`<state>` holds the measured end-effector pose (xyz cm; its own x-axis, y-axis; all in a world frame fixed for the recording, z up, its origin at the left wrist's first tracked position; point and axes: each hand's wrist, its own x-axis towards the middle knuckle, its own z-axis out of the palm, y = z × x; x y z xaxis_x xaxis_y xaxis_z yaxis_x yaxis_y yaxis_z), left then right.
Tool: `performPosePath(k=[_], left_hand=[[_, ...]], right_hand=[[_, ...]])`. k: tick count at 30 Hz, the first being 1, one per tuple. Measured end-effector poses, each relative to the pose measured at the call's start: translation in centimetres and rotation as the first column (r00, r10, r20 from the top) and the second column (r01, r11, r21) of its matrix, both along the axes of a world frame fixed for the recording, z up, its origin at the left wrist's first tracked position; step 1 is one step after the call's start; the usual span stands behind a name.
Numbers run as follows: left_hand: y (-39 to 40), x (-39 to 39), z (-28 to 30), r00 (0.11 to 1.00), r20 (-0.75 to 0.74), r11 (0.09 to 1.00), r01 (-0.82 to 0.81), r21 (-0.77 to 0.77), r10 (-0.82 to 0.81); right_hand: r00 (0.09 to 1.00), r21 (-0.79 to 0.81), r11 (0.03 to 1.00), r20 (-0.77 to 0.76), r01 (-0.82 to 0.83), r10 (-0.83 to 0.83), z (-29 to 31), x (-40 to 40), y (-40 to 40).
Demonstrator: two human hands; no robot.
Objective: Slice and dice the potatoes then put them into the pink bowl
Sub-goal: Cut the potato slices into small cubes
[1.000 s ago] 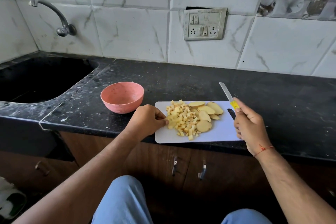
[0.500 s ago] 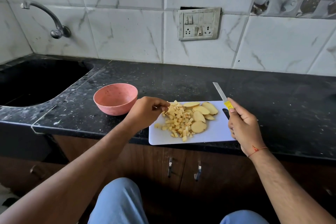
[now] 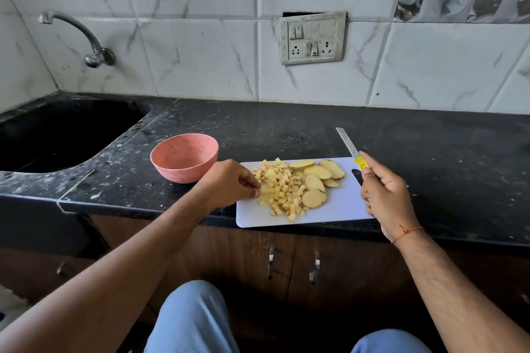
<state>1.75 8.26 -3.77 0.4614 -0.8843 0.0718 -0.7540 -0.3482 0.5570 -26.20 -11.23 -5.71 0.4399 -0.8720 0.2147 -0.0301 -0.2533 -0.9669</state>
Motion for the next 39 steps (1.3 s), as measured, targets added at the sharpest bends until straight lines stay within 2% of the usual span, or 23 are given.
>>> performPosePath(k=[3,5,8,11,15,21,30,39], left_hand=[[-1.9,-0.6,0.7,0.999,0.020,0.990,-0.026,-0.139,0.029],[-3.0,-0.8,1.9,0.996,0.081,0.985,-0.006,-0.172,0.020],[-4.1,-0.7,3.3,0.967,0.227,0.992,0.123,-0.032,-0.113],[-4.8,-0.5,3.8,0.924,0.319,0.975,0.171,0.141,-0.209],[-4.7,-0.4,3.8,0.911,0.356,0.975,0.164,0.148,-0.208],[-4.2,-0.3,3.4,0.939,0.324,0.993,0.099,0.060,-0.113],[-3.8,-0.7,3.8,0.954,0.290,0.997,0.064,0.033,-0.071],[-3.6,-1.2,3.5,0.972,0.233,0.994,0.058,-0.096,-0.035]], right_hand=[[1.000,0.020,1.000,0.010,0.004,-0.005,0.1,-0.1,0.0],[1.000,0.023,1.000,0.012,0.007,-0.007,0.1,-0.2,0.0],[1.000,0.022,1.000,0.007,0.008,-0.008,0.1,-0.1,0.0],[1.000,0.026,1.000,0.009,0.008,-0.008,0.0,0.0,-0.1],[1.000,0.026,1.000,0.014,0.011,-0.011,0.0,-0.1,-0.2],[1.000,0.029,0.999,0.019,0.016,-0.017,0.0,0.0,-0.3],[0.999,0.033,0.999,0.030,0.013,-0.014,-0.1,0.0,-0.4],[0.999,0.046,0.999,0.041,0.012,-0.014,-0.2,0.0,-0.4]])
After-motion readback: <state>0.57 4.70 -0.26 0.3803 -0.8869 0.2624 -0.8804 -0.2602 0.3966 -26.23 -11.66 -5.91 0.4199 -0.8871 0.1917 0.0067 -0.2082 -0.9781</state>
